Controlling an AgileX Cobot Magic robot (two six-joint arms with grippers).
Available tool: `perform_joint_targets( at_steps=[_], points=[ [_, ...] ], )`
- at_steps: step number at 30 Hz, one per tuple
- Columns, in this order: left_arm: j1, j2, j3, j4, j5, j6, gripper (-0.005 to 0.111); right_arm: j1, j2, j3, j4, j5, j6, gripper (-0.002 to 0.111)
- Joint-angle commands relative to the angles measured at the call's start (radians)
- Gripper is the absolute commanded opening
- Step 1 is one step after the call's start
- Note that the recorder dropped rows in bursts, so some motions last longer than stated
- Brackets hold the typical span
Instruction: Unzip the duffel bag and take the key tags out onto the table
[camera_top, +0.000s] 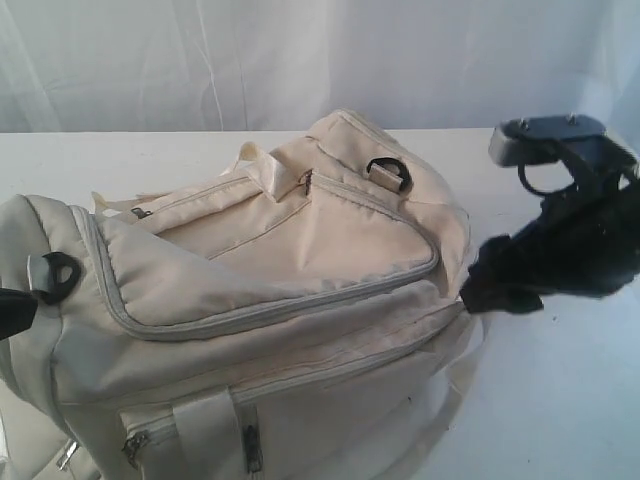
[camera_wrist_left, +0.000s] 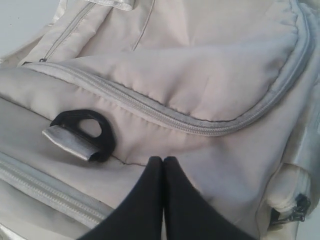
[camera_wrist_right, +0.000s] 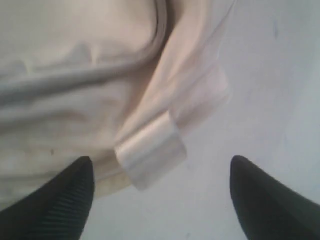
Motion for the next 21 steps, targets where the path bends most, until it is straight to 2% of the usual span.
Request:
perform_joint_targets(
  at_steps=[1,3,11,15,18,21],
  points=[
    [-0.004,-0.003,0.008,-0.021,0.011,-0.002,0.0,-0.008,-0.005,-0.087,0.001,-0.273,-0.009,0.075],
    [-0.004,-0.003,0.008,-0.028,0.011,-0.002,0.0,-0.008,0.036,-0.12,0.001,-0.399,-0.012,0.075],
    [-0.004,-0.003,0.008,-0.051,0.016,-0.002,0.0,-0.008,0.333,-0.307,0.003,-0.427,-0.012,0.075],
    [-0.004,-0.003,0.008,-0.051,0.016,0.002,0.0,-0.008,0.451,-0.405,0.128,-0.419,-0.026,0.075],
    [-0.004,-0.003,0.008,-0.051,0.016,0.002,0.0,-0.008,0.519,-0.465,0.257,-0.371,-0.124,0.075],
    [-0.004,-0.003,0.008,-0.056,0.014,0.002,0.0,0.001,0.581,-0.505,0.302,-0.326,-0.16,0.073]
  ],
)
